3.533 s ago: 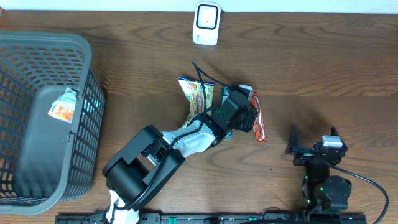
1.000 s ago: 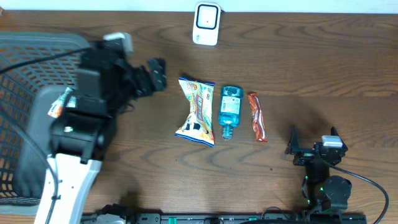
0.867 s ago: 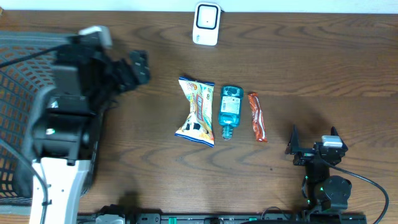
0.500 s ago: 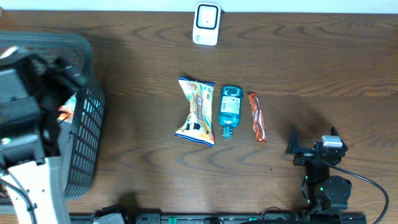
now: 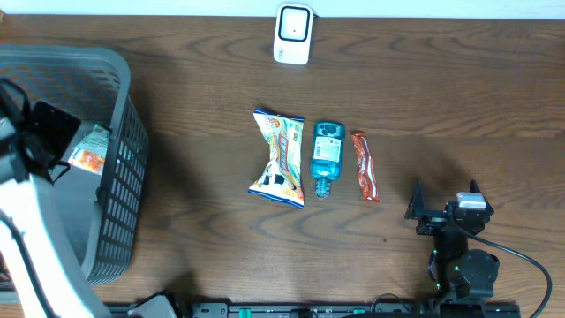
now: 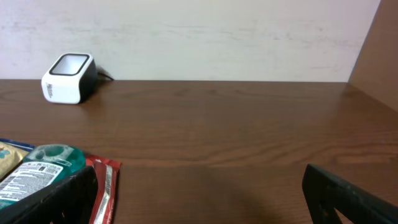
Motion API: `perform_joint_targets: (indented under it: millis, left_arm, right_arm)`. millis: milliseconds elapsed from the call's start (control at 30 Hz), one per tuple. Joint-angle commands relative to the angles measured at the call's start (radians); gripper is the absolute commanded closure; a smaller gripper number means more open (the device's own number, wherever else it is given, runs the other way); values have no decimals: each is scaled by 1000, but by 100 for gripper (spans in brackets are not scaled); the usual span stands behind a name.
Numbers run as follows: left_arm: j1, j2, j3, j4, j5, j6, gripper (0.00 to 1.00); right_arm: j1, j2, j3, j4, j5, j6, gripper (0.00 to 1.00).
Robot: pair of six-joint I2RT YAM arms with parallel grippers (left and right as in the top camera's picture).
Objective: Scan the item barcode
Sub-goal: 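Reach into the basket and grasp the green wipes pack with left gripper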
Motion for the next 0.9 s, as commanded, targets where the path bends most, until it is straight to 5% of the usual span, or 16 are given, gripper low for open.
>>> perform_joint_targets:
  millis: [0, 467, 867]
  left_arm:
    - [4, 103, -15, -5, 94, -5, 14]
    - [4, 380, -32, 24, 215, -83, 14]
    - [4, 380, -273, 319, 368, -87, 14]
  right_arm:
    - [8, -6, 0, -6, -2, -8, 1]
    - [8, -6, 0, -6, -2, -8, 1]
    - [8, -6, 0, -6, -2, -8, 1]
